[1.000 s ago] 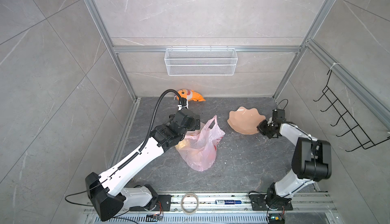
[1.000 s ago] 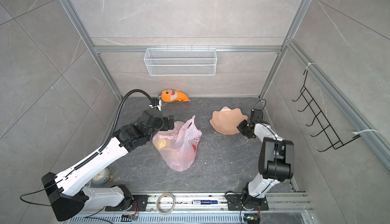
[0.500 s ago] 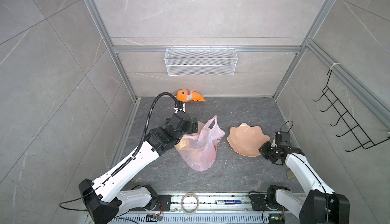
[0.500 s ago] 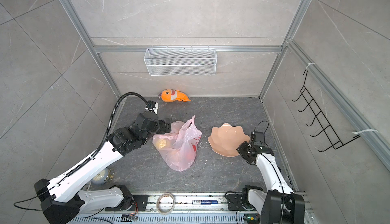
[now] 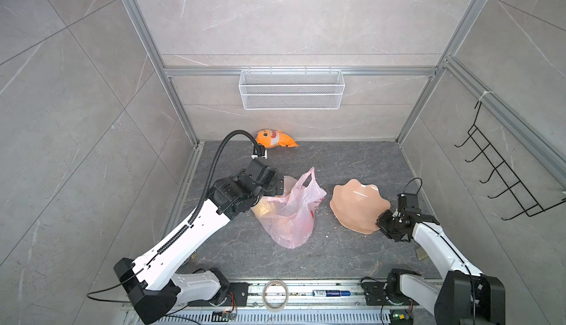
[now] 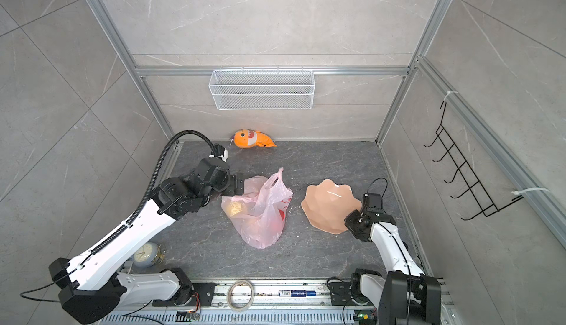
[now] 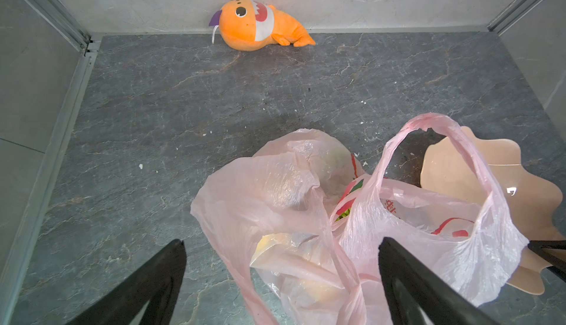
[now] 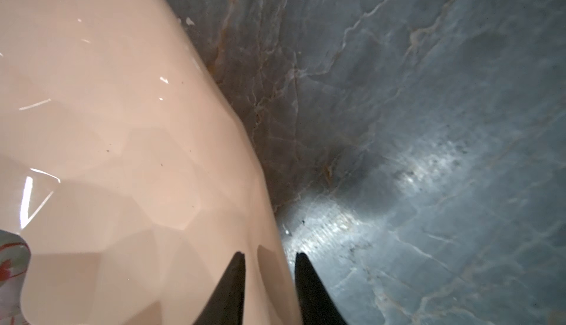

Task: Take fruits out of the plastic bag
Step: Place the plate at the middle-right of the table.

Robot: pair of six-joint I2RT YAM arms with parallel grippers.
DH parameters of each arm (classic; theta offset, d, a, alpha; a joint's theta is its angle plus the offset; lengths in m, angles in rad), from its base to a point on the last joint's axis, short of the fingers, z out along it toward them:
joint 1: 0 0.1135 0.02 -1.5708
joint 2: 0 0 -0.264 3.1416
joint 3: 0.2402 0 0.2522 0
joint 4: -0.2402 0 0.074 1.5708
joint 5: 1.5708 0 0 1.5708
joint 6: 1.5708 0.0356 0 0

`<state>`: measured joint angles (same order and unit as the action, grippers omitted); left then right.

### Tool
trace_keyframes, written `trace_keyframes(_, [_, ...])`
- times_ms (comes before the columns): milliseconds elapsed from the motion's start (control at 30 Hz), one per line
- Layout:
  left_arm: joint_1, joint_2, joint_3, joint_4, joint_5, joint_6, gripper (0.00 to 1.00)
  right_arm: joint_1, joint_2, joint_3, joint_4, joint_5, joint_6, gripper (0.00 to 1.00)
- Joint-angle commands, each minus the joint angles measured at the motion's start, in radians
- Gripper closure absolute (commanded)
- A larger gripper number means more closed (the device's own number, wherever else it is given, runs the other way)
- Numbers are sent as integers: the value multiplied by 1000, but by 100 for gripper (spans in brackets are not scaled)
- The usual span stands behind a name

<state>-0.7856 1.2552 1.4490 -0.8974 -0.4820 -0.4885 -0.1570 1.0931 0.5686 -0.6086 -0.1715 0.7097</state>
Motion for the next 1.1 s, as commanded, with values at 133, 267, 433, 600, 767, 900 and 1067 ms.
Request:
trace_keyframes(133, [0,19,96,-112,-20,52,0,5,-88,78,-152,56,-56,54])
trace_keyframes(267, [1,42,155,-176,39,76,0,6,-148,145,-235,75,-90,51])
trace_keyframes(433, [-1,49,199,-298,152,66,0,6,-196,228,-290,58,-175,51])
trace_keyframes(600, [-18,73,192,-450,163,45,7,8,-181,310,-331,23,-264,51])
trace_keyframes(767, [-79,132,164,-480,49,116,7,16,-136,376,-319,-74,-306,51])
trace_keyframes(900, [-80,190,146,-440,-36,226,7,35,-93,394,-286,-116,-317,51])
trace_keyframes(1067, [-80,202,135,-418,-18,264,10,55,-58,411,-272,-110,-320,52])
